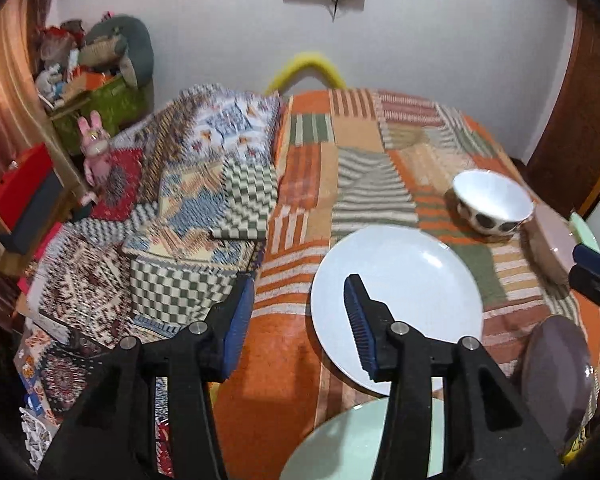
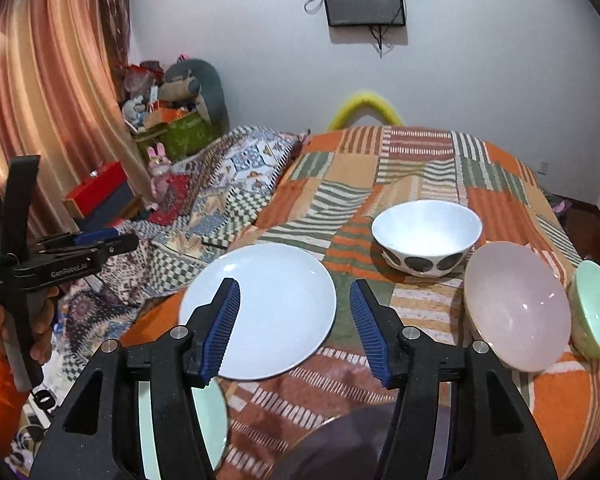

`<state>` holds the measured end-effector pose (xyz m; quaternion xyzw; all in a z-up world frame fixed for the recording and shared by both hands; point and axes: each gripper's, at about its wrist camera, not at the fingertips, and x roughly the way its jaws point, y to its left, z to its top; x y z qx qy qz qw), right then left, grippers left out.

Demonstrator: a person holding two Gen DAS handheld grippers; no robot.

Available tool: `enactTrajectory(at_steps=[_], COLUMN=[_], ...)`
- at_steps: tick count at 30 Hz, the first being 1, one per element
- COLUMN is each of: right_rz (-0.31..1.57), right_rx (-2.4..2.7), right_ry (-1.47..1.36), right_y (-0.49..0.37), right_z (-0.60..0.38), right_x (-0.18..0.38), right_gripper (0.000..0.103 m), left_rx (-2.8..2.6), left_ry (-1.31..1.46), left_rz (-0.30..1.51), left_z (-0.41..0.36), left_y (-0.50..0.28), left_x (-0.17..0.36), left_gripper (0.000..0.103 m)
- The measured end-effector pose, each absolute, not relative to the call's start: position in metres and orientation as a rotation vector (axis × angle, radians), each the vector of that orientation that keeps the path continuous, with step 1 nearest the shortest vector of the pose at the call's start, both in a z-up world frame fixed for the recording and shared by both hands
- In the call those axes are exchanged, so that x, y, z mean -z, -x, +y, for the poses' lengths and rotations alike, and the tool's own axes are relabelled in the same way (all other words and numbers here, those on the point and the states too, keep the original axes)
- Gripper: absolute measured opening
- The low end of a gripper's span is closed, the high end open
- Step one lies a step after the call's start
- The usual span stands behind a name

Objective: Organize plates and bowls
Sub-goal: 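Grip the white plate rim with the left gripper while the right gripper grips it too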

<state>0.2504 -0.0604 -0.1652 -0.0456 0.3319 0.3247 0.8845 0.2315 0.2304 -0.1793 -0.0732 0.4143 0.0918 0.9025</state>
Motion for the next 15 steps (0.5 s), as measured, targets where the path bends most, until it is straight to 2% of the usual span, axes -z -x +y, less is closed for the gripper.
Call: enactTrajectory(at_steps=[15], right_rz=[0.991], right_rx=[-0.645], right_ry=[0.195], right_y=[-0.314], right_z=[-0.037], right_x=[0.227], right_gripper=[0.053], left_rx=[-0.107], left_ry=[0.134], left_rz=[1.006], left_z=[0.234], left_y=[-0.274], left_x=[0.252], left_gripper=[0.046])
